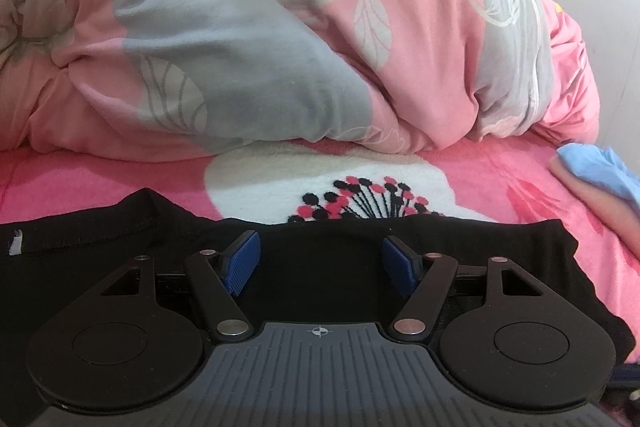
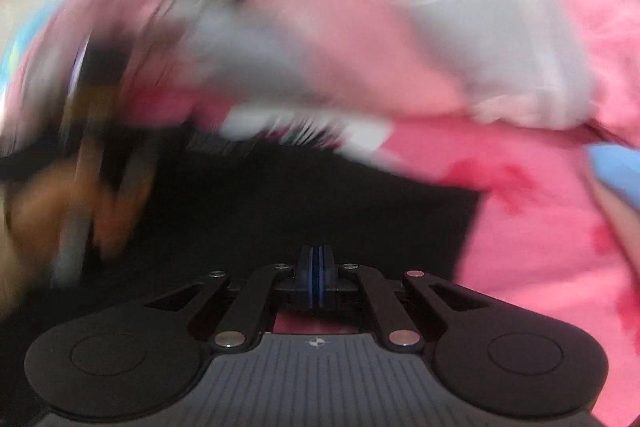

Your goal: Fold clothes

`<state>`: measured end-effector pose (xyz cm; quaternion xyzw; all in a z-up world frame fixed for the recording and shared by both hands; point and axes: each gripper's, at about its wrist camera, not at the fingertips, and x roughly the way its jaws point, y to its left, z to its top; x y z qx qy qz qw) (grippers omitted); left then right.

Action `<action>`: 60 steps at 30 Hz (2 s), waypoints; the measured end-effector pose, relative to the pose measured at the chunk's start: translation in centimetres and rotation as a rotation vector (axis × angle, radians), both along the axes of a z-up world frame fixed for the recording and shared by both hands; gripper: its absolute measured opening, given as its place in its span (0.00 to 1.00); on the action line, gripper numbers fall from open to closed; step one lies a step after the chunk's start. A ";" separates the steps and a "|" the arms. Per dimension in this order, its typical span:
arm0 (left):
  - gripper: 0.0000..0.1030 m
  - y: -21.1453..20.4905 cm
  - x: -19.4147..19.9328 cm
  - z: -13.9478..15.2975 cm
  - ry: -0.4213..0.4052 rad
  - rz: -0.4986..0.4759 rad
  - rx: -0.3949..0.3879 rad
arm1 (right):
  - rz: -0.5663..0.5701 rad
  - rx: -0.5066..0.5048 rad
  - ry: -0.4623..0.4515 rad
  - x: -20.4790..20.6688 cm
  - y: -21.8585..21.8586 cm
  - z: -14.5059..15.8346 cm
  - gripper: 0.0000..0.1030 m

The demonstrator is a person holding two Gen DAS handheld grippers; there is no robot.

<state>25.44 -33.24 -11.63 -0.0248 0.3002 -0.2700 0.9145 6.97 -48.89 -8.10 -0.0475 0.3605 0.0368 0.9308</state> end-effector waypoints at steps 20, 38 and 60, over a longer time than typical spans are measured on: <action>0.66 -0.2 0.1 0.0 0.001 0.006 0.004 | -0.372 0.043 -0.032 0.9 -11.9 -0.9 0.03; 0.66 0.1 0.3 -0.1 0.009 0.010 -0.014 | -0.508 0.158 -0.079 3.5 -15.0 -0.6 0.03; 0.66 1.9 -1.0 2.5 -0.038 0.061 -0.108 | -0.410 0.266 -0.101 4.8 -9.6 0.8 0.04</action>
